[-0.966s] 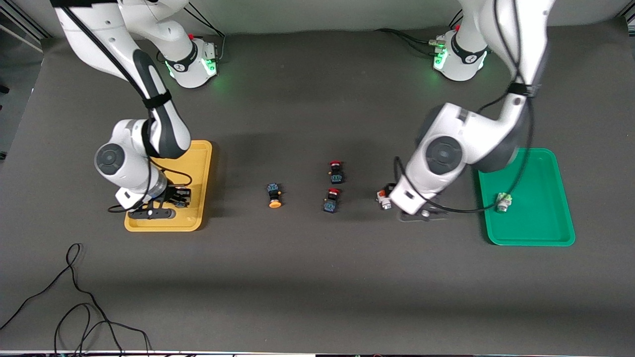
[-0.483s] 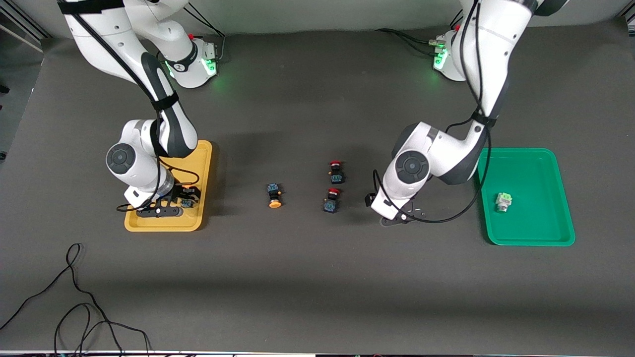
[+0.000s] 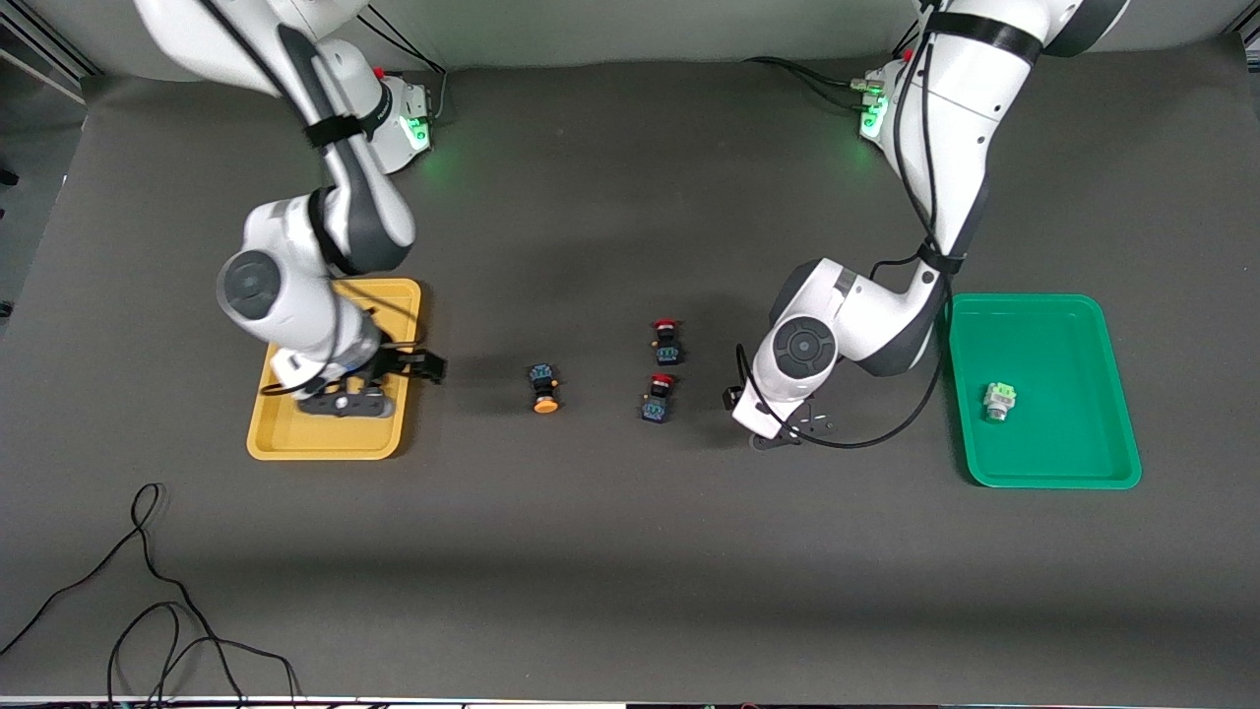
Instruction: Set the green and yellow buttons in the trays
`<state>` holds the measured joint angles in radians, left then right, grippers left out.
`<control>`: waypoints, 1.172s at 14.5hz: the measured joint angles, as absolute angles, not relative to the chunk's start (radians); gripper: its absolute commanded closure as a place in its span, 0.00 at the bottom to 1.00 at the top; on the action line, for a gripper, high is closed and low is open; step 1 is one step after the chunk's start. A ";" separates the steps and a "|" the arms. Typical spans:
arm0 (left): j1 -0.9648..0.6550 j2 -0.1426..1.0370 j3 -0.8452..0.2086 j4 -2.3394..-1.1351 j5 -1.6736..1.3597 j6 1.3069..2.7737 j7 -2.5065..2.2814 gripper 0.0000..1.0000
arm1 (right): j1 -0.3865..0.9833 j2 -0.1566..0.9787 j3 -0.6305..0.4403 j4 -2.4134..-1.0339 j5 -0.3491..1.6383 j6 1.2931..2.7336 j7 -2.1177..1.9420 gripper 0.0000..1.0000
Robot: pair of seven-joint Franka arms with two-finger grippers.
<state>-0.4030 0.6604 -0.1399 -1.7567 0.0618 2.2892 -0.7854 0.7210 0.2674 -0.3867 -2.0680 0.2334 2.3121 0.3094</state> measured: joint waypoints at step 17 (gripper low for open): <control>-0.081 0.249 -0.126 -1.712 -0.038 1.710 -0.333 0.74 | 1.005 0.649 -0.394 -1.941 0.380 2.582 0.443 1.00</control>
